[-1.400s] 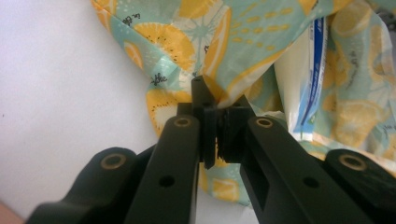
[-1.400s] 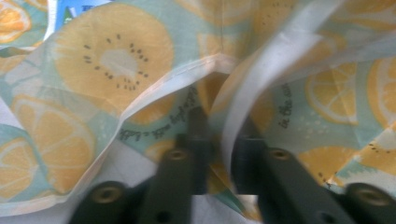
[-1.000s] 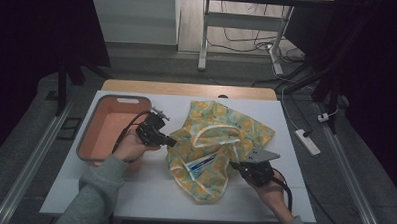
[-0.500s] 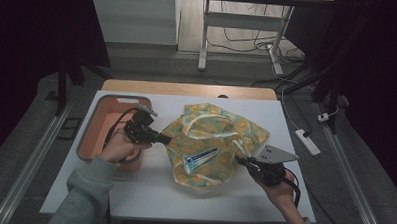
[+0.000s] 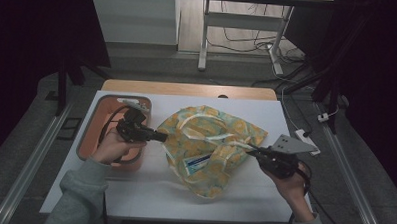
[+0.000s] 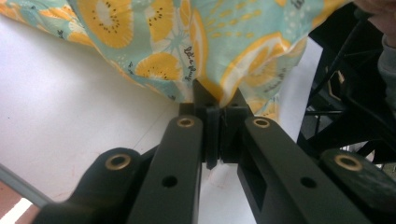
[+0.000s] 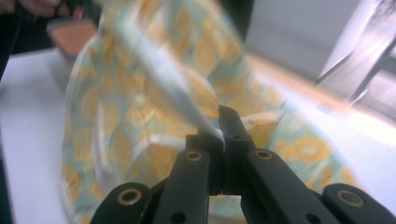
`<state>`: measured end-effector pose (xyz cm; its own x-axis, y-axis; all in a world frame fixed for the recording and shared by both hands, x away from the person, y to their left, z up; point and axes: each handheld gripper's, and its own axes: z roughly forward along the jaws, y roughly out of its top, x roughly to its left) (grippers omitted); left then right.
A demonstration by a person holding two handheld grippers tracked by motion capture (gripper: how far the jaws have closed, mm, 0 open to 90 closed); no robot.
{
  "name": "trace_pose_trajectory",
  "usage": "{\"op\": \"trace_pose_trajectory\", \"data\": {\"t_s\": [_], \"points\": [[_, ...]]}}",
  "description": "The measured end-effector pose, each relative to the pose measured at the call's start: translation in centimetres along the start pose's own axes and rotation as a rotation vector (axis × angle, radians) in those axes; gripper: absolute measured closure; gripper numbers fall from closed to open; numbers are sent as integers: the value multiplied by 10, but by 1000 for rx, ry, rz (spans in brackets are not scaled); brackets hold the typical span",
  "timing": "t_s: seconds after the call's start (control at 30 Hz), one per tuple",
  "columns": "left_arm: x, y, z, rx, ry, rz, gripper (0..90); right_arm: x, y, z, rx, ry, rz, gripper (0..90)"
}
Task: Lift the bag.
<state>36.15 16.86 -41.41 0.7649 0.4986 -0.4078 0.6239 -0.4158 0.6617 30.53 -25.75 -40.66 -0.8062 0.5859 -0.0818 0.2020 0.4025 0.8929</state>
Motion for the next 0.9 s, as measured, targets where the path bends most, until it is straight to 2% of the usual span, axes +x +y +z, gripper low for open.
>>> {"op": "trace_pose_trajectory", "data": {"t_s": [0.03, 0.1, 0.13, 0.2, 0.27, 0.3, 0.33, 0.43, 0.47, 0.5, 0.53, 0.57, 0.6, 0.63, 0.67, 0.7, 0.73, 0.77, 0.8, 0.9], "points": [[0, 0, 2, 6, 0, 0, 879, 2, -5, 6, 28, 12, -2, 890], [1, 0, 4, 13, 0, -2, 878, 9, -22, 23, 118, 70, 0, 885], [2, 0, 5, 15, -1, -3, 878, 12, -28, 28, 142, 85, -4, 863], [3, 0, 8, 20, -1, -6, 878, 17, -33, 35, 167, 105, 9, 702], [3, 0, 11, 30, 3, -4, 878, 21, -34, 42, 167, 139, 24, 538], [3, 0, 12, 32, 4, -7, 878, 23, -33, 44, 167, 146, 33, 435], [3, 0, 14, 37, 5, -6, 878, 26, -32, 47, 170, 133, 43, 349], [2, 0, 17, 46, 6, -4, 878, 32, -30, 54, 173, 131, 86, 248], [2, 0, 18, 48, 5, -4, 878, 36, -29, 60, 191, 105, 76, 230], [2, 0, 19, 52, 5, -3, 878, 40, -30, 71, 221, 54, 48, 243], [2, 0, 20, 54, 5, -3, 878, 40, -30, 71, 221, 54, 48, 243], [2, 0, 21, 56, 7, -4, 878, 41, -34, 82, 253, -6, 32, 341], [2, 0, 21, 60, 8, -2, 878, 41, -34, 82, 253, -6, 32, 341], [2, 0, 22, 64, 9, 0, 878, 40, -36, 86, 261, -16, 37, 441], [2, 0, 22, 64, 8, -1, 878, 37, -42, 95, 283, -7, 36, 741], [2, 0, 23, 63, 7, -1, 878, 37, -42, 95, 283, -7, 36, 741], [2, 0, 23, 63, 5, -1, 878, 35, -44, 97, 276, 4, 39, 836], [3, 0, 22, 60, 1, -4, 878, 33, -42, 93, 234, 21, 30, 886], [3, -1, 22, 57, -2, -5, 878, 33, -42, 93, 234, 21, 30, 886], [4, -1, 15, 28, -21, -10, 879, 36, -29, 78, 179, 43, -11, 891]]}}
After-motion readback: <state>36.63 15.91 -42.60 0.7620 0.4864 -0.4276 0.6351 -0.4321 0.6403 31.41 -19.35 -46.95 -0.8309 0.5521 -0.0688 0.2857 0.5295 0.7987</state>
